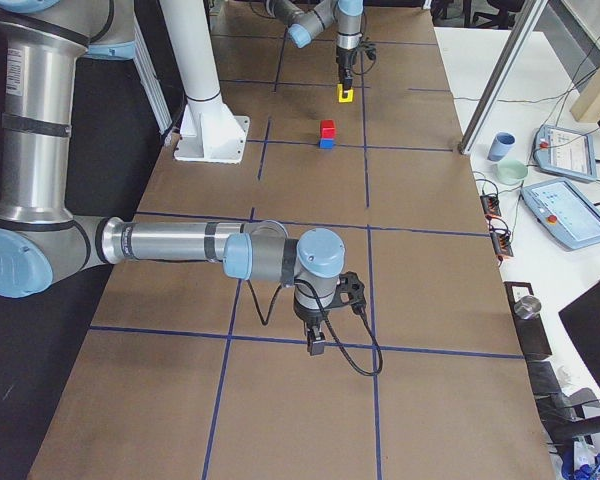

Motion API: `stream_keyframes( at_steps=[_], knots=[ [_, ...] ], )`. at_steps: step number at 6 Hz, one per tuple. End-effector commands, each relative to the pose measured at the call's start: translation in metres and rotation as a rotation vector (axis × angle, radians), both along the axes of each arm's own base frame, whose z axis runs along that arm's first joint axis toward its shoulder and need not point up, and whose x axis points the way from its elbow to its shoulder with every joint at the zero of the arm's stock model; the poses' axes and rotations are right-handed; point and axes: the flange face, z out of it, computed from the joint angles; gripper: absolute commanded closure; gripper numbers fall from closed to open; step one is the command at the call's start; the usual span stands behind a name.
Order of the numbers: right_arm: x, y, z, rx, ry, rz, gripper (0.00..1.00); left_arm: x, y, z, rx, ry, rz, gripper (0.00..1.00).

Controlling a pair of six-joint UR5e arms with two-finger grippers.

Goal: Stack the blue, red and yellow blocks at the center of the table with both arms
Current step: 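Carry the yellow block with the left gripper above the red block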

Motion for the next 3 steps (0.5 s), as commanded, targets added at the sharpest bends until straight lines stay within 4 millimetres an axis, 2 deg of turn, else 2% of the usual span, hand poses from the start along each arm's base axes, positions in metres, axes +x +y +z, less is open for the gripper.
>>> stream_keyframes(
  at_steps=[1, 2, 3],
  knots=[
    [0.0, 0.0, -0.001, 0.002, 0.0, 0.0, 0.0, 0.047, 0.039, -0.034, 0.016, -0.013, -0.013, 0.95],
    [0.0, 0.001, -0.001, 0.002, 0.0, 0.0, 0.0, 0.053, 0.04, -0.04, 0.007, -0.012, -0.015, 0.95],
    [0.0, 0.001, -0.001, 0.002, 0.0, 0.0, 0.0, 0.069, 0.031, -0.052, -0.003, -0.024, -0.017, 0.95]
  ],
)
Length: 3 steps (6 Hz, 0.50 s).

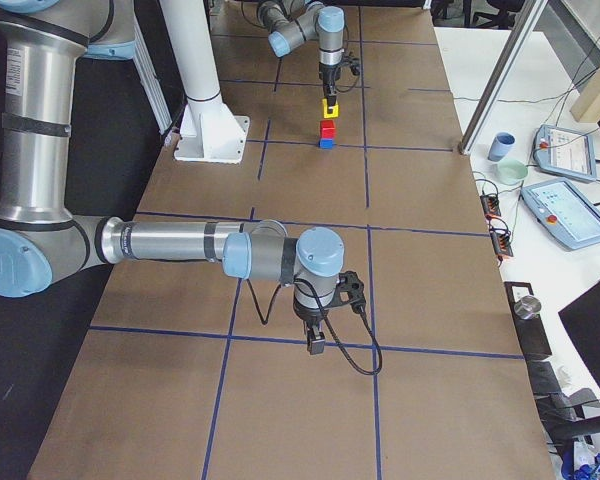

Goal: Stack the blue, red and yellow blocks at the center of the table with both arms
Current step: 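Carry the yellow block with the left gripper above the red block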

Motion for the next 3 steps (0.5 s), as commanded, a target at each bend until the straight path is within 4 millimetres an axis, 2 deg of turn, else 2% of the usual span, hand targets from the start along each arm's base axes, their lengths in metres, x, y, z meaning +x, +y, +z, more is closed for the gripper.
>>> stream_keyframes(
  at_steps=[1, 3],
  knots=[
    [0.0, 0.0003, 0.0006, -0.001, 0.0, 0.0, 0.0, 0.0278, -0.013, -0.0164, -0.022, -0.026, -0.004, 0.95],
    [0.0, 0.0006, 0.0029, -0.006, 0.0, 0.0, 0.0, 0.0307, -0.0145, -0.0108, -0.03, -0.035, -0.001, 0.95]
  ],
)
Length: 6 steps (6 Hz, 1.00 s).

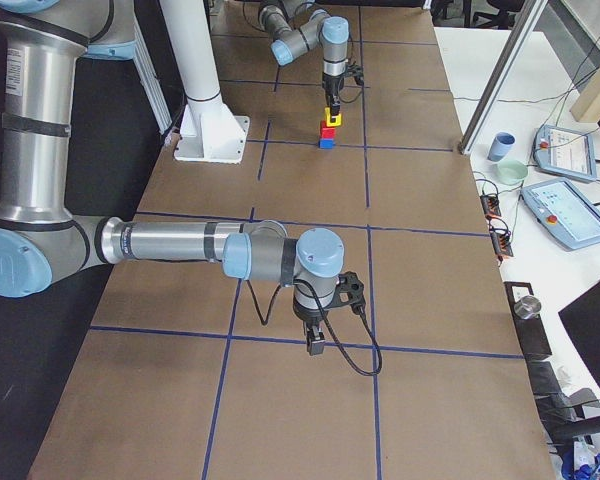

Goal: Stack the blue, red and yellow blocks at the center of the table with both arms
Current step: 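Lower the yellow block onto the red block and open the left gripper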

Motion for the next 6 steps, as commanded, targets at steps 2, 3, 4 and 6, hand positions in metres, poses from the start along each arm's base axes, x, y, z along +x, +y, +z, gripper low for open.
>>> stream_keyframes(
  at_steps=[2, 3, 4, 6],
  knots=[
    [0.0, 0.0, 0.0002, 0.0, 0.0, 0.0, 0.0, -0.0023, 0.0009, 0.0047, -0.038, -0.051, 0.003, 0.95],
    [0.0, 0.0001, 0.0009, -0.002, 0.0, 0.0, 0.0, -0.0009, 0.0014, 0.0095, -0.04, -0.056, 0.006, 0.95],
    [0.0, 0.0, 0.0002, 0.0, 0.0, 0.0, 0.0, 0.0008, 0.0016, 0.0123, -0.035, -0.058, 0.012, 0.94],
    [0.0, 0.0001, 0.0009, -0.001, 0.0, -0.001, 0.0, 0.0019, 0.0041, 0.0098, -0.033, -0.05, 0.02, 0.94]
  ],
)
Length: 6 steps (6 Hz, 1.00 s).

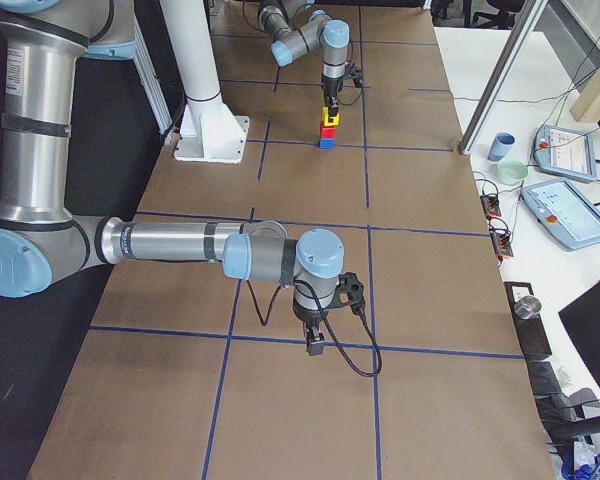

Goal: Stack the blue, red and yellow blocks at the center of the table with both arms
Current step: 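Lower the yellow block onto the red block and open the left gripper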

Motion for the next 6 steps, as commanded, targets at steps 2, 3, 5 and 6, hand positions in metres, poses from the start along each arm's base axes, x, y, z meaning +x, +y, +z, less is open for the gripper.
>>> stream_keyframes(
  at_steps=[2, 3, 5, 6],
  knots=[
    [0.0, 0.0001, 0.0009, -0.001, 0.0, -0.001, 0.0, 0.0047, 0.006, -0.0008, 0.003, 0.005, 0.013, 0.92],
    [0.0001, 0.0001, 0.0011, -0.001, 0.001, -0.001, 0.0, 0.0068, 0.0086, -0.001, 0.005, 0.006, 0.019, 0.91],
    [0.0001, -0.0006, 0.0004, 0.0, 0.001, -0.001, 0.0, 0.0072, 0.0082, 0.0005, 0.008, 0.005, 0.02, 0.78],
    [0.0001, -0.0006, 0.0004, 0.0, 0.001, -0.001, 0.0, 0.0064, 0.0087, -0.0008, 0.023, 0.008, 0.032, 0.59]
  ],
)
